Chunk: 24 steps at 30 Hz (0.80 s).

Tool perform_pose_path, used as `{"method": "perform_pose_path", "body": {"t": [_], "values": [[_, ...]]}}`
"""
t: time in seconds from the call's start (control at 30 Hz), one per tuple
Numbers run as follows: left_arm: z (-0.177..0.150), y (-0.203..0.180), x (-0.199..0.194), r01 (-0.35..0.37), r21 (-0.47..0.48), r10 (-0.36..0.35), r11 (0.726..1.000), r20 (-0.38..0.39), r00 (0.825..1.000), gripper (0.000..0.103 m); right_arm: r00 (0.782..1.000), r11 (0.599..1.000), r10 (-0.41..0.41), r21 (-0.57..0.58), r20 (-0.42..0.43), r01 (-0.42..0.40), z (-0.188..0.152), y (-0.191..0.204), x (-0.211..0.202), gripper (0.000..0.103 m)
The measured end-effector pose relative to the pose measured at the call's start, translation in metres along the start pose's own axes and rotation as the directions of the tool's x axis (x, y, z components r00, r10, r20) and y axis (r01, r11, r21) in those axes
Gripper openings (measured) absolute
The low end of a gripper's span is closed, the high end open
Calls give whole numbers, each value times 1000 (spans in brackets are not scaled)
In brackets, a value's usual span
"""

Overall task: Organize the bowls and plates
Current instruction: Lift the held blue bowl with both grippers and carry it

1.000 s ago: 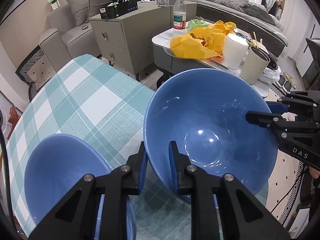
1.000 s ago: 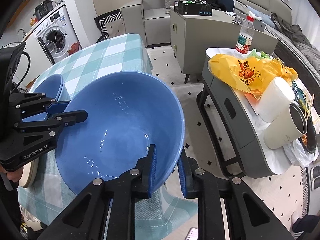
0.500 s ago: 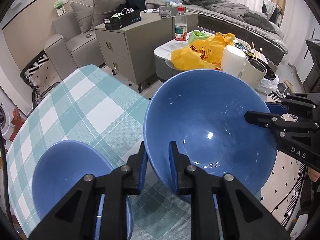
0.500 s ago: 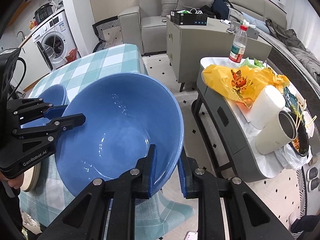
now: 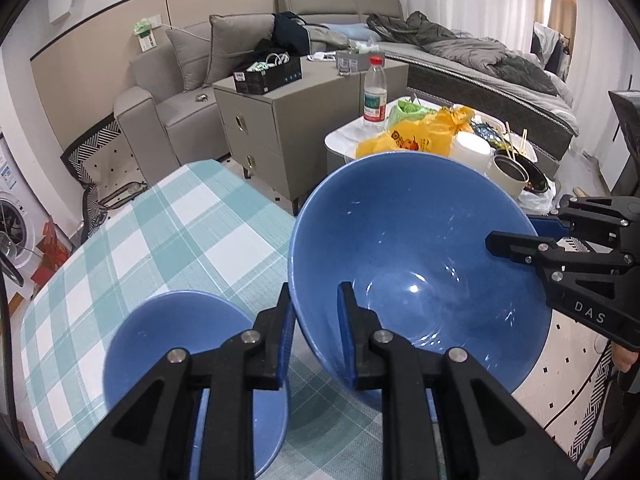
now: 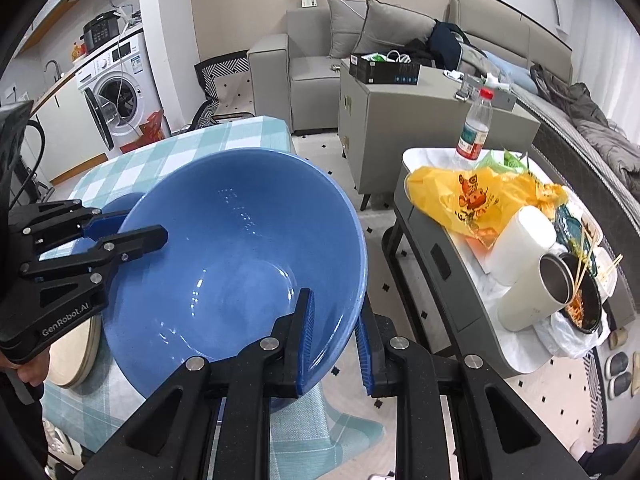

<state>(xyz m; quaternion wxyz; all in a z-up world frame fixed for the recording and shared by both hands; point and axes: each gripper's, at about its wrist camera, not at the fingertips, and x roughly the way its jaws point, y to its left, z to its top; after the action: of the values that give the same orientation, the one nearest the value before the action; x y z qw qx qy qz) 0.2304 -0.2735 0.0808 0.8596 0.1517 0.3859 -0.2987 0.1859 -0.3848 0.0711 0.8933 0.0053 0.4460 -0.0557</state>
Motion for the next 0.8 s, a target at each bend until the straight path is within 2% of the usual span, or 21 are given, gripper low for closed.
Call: {"method": "perform_pose_path", "body": {"t": [0.4, 0.8], "values": [[0, 18, -42, -49, -36, 52, 998, 101, 993, 18, 999, 999, 1, -46, 51, 2, 12, 30, -29, 20], [-10, 43, -64, -89, -92, 101, 992, 133, 986, 18, 997, 995, 23, -100, 77, -15, 25, 67, -41, 20]]}}
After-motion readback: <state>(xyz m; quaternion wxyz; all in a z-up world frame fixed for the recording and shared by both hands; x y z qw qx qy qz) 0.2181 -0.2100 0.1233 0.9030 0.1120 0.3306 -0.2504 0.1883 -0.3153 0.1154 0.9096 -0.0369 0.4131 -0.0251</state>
